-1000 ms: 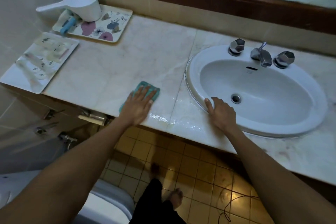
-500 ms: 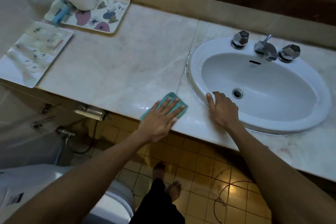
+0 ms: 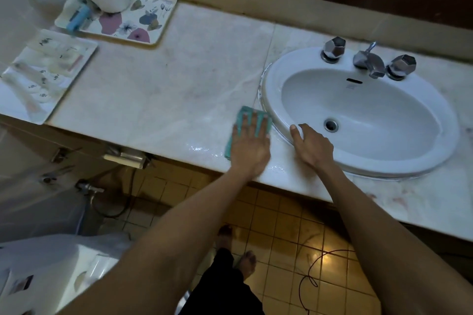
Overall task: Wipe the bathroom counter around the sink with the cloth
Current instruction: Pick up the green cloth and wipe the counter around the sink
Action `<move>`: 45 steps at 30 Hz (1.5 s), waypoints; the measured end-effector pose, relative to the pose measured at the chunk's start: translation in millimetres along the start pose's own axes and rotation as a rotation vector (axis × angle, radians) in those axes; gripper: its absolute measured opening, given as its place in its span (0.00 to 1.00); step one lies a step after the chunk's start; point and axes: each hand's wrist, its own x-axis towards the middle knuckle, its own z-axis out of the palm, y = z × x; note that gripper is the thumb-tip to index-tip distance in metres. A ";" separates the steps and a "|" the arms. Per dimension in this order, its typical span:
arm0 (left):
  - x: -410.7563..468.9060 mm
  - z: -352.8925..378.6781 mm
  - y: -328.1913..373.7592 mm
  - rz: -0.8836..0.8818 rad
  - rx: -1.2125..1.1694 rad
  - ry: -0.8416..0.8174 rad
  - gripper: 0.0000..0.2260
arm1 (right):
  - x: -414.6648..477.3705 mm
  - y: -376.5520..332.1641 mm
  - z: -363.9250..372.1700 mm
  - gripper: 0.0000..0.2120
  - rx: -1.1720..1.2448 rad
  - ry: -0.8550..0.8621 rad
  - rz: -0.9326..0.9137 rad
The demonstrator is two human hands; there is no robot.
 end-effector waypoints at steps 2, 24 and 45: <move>-28.2 5.7 9.0 0.162 0.003 -0.072 0.25 | -2.5 2.8 -6.1 0.24 0.046 -0.028 -0.011; -37.4 46.5 81.4 -0.210 -0.002 0.131 0.26 | -51.3 125.9 -37.9 0.25 -0.099 -0.038 -0.415; -114.5 169.8 425.0 -0.212 -0.072 0.013 0.28 | -135.6 463.4 -151.0 0.24 0.010 0.072 -0.163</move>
